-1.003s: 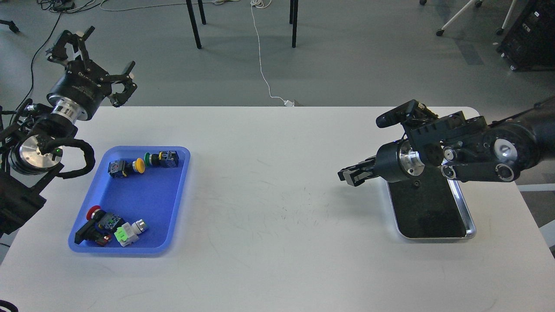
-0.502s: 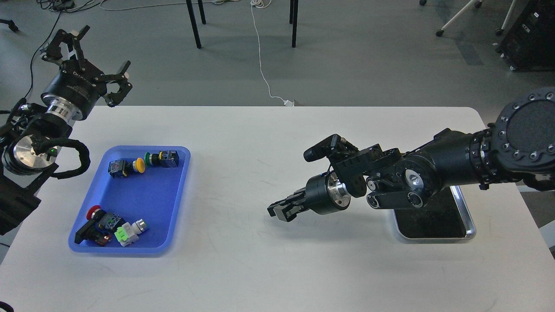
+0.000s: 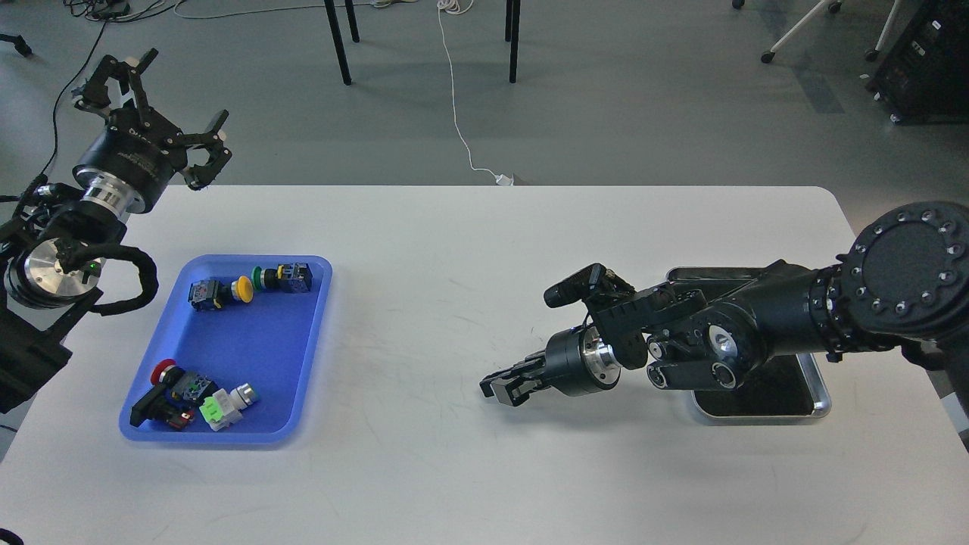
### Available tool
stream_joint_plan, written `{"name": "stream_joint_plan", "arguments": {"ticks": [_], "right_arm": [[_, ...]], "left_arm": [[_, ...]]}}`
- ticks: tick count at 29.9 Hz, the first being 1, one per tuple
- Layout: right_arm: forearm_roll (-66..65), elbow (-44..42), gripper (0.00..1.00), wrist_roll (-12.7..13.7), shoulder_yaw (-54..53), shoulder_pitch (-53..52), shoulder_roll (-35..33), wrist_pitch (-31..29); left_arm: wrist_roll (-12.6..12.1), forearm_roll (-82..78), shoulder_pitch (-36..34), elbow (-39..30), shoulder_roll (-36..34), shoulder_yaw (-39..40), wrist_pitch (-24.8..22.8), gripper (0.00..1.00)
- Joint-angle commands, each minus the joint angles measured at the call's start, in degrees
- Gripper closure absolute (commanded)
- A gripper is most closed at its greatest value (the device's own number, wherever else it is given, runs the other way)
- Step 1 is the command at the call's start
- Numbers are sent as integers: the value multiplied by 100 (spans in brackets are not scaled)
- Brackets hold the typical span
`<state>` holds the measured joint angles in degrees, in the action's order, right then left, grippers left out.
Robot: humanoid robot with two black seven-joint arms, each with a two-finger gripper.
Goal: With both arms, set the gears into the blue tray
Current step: 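Carry the black gear to the table center and open the right gripper, then lift the right gripper away and raise the left arm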
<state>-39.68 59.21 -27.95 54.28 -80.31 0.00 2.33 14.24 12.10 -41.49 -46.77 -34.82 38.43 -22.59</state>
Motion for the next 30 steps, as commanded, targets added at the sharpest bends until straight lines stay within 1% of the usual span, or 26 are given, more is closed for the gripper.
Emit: {"name": "stream_joint_plan", "arguments": {"ticks": [1,2,6,7,8,10,11,14,18,20,23,27,30], "right_arm": [[4,-15,59,1,-5,7,0,-5],[13,-15,54,1,-14,7,0,-5],[48,-15,44,1,-58,-81,0,-5],[65,-15,39,1,-110,-107,0,-5],[66,-24,32,1,-189,-133,0,-5],[74,-41,20,1,-452,-177,-192,4],[92,-50,15,1,-619,-186,-324,13],[109,-190,8,1,-1382,-186,-789,4],[180,-174,6,9,-2245,-143,-1659,-5],[241,-112,6,9,-2736,-72,-2142,-5],[285,-59,5,9,-3649,357,-2846,-14],[285,-68,5,18,-5371,1261,-3436,-22],[355,-68,4,18,-6690,2043,-3630,-57]], "left_arm": [[0,3,1,2,1,7,0,2],[0,3,1,2,1,7,0,2],[9,3,9,2,-34,7,-26,2],[0,3,9,2,-51,7,-35,2],[9,3,9,2,-52,7,-35,2],[0,-6,9,2,-52,7,-35,2],[0,-6,9,2,-43,-2,-35,2],[-35,-6,9,2,-43,-46,-35,2],[-44,-172,-87,-42,-25,-362,-43,2],[-53,-444,-149,-69,-8,-389,-52,2],[-70,-1058,-377,-130,27,-398,-52,2],[-70,-2138,-570,-612,36,-406,-35,2],[-70,-3017,-562,-1183,19,-406,-43,2]]}}
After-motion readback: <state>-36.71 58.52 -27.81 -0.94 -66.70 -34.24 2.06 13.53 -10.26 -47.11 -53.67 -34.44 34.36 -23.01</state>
